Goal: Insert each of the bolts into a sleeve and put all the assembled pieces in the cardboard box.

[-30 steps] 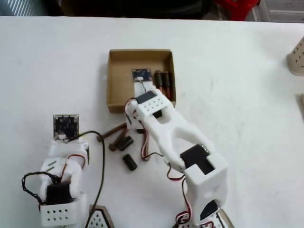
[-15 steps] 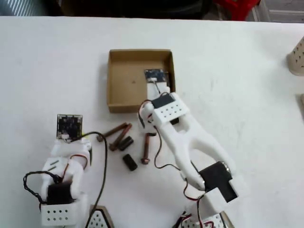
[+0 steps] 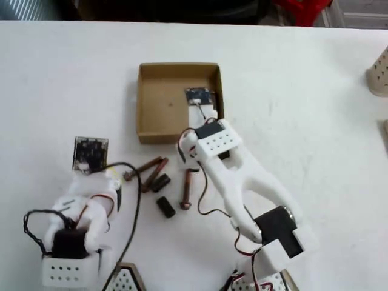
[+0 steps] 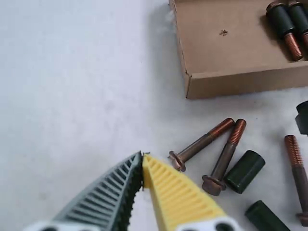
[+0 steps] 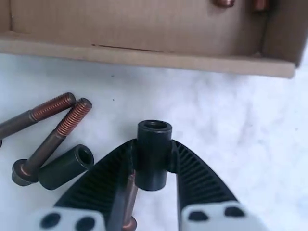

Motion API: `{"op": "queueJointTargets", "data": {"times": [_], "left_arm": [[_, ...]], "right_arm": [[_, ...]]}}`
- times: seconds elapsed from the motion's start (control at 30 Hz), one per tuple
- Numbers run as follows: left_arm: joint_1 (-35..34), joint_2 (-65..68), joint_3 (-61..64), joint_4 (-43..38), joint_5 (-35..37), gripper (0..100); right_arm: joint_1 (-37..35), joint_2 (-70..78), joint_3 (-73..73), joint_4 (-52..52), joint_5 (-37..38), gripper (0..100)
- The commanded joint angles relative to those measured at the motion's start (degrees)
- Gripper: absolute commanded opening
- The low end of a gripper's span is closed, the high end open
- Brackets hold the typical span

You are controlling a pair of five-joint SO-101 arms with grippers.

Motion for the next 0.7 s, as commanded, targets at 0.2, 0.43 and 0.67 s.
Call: {"op": "queueJointTargets", "data": {"times": [0.2, 0.43, 0.67], "left_arm": [[0.7, 41.3, -23.2, -1.8, 6.5, 2], [5.2, 60.9, -30.5, -1.8, 12.9, 2], [15.5, 63.5, -30.8, -2.3, 18.7, 2]], "right_arm": [[4.2, -3.1, -0.5, -0.9, 0.7, 1.7], [4.1, -3.1, -0.6, -0.9, 0.7, 1.7], [4.3, -3.1, -0.6, -1.7, 0.8, 1.7]]}}
